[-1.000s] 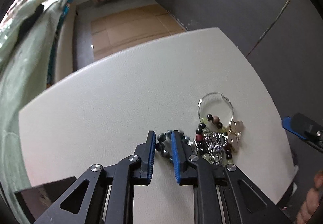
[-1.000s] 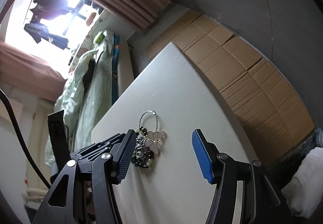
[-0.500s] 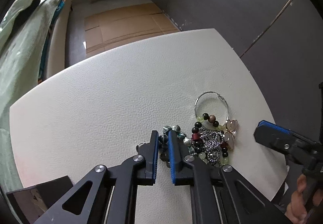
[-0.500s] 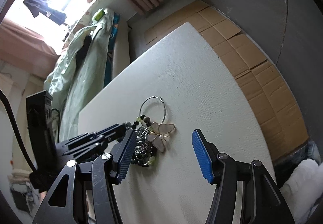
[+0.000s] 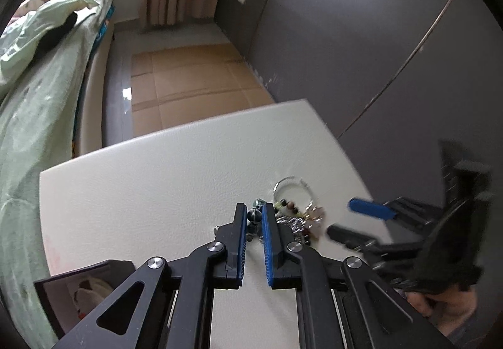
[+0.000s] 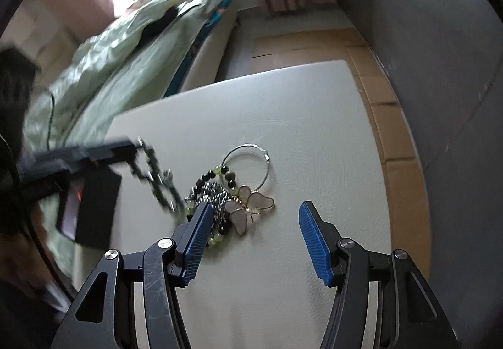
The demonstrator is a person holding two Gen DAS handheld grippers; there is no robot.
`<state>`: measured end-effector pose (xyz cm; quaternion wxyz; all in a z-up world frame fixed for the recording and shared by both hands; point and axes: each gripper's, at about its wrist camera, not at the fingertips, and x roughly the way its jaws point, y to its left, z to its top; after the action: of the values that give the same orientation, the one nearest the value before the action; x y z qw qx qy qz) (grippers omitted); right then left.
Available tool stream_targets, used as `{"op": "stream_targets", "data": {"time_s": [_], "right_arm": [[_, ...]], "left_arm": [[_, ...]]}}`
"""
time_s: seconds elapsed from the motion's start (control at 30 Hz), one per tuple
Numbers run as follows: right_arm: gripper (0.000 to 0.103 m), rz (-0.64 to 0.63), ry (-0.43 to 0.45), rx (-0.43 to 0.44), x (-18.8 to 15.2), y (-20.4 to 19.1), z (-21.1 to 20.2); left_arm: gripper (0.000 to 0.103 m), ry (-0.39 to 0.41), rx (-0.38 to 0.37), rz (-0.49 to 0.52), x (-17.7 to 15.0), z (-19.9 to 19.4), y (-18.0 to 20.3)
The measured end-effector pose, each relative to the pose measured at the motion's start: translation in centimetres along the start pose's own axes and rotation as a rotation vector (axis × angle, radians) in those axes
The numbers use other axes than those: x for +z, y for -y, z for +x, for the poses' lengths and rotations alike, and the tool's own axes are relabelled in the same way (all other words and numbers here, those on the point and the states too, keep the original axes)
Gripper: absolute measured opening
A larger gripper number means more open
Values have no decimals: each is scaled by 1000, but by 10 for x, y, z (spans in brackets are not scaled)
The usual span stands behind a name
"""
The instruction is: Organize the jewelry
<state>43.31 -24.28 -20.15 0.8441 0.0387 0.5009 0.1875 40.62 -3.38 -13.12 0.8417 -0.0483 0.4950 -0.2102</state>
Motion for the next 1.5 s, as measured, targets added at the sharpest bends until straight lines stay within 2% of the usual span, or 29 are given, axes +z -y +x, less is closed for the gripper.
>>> {"op": "stream_targets", "data": {"time_s": [0.17, 0.4, 0.6, 0.67, 0.8, 1.07, 1.27, 1.5], "right_arm": [[58, -149, -37, -85, -4, -15, 8], [58, -296, -81, -192, -4, -29, 23], [58, -333, -73, -196, 5, -35, 27], [55, -336, -76, -200, 6, -36, 31], [41, -335, -69, -173, 6, -35, 29], [41, -313, -59, -167, -5, -37, 21], [41, -237, 4, -104, 0, -41, 2], [41, -219, 96, -30, 3, -70, -18]], "left_arm": [[10, 68, -18, -28, 0, -28, -7], [10, 113, -30, -66, 1, -43, -17], [10, 123, -44, -84, 3, -47, -26], [10, 124, -46, -85, 3, -48, -27], [10, 127, -46, -87, 2, -50, -30], [10, 154, -43, -99, 1, -63, -34], [10, 190, -38, -116, -6, -85, -38], [10, 216, -30, -141, -16, -108, -47]]}}
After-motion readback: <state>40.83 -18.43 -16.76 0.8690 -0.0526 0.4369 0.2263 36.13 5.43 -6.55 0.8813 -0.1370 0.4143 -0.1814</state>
